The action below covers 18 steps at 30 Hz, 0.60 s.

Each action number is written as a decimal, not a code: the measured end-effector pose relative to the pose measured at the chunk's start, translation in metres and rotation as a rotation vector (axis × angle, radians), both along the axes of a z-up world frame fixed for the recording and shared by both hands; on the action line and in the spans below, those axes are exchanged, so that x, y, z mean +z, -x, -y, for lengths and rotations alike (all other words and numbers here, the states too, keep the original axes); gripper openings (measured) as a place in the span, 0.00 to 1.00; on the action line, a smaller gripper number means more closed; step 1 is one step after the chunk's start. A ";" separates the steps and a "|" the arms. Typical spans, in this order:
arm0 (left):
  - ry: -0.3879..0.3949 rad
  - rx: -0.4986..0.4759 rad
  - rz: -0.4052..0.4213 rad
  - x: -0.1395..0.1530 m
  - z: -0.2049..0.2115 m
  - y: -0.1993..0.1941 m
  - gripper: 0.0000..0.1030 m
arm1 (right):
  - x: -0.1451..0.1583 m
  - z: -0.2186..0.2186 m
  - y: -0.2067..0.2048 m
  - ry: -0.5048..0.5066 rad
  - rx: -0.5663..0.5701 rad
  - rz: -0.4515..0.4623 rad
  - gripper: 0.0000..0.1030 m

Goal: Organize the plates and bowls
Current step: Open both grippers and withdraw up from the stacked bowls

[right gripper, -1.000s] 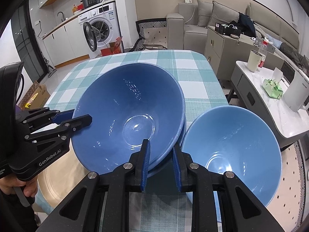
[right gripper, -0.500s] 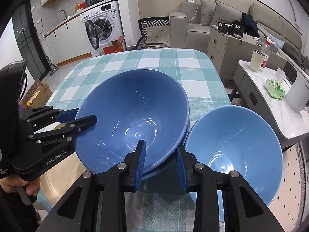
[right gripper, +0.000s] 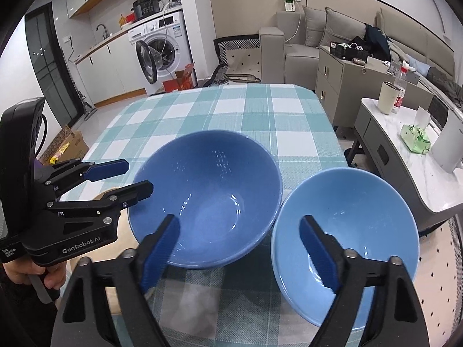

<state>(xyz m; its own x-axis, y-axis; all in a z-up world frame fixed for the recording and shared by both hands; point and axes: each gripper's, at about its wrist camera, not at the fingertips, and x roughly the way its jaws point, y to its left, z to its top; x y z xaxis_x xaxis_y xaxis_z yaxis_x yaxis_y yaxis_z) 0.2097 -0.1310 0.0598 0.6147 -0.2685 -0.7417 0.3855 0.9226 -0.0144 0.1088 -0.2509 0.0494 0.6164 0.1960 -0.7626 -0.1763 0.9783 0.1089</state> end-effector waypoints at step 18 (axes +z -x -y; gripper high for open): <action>0.060 -0.054 0.074 0.031 0.016 0.022 0.97 | 0.029 0.057 0.034 -0.167 -0.101 0.080 0.99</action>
<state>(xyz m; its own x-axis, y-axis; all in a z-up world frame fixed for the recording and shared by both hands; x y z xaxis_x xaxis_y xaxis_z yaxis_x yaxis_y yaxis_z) 0.1881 -0.1472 0.0913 0.6506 -0.3453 -0.6763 0.4366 0.8988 -0.0389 0.0746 -0.3083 0.0781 0.6969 0.2497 -0.6723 -0.0928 0.9610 0.2607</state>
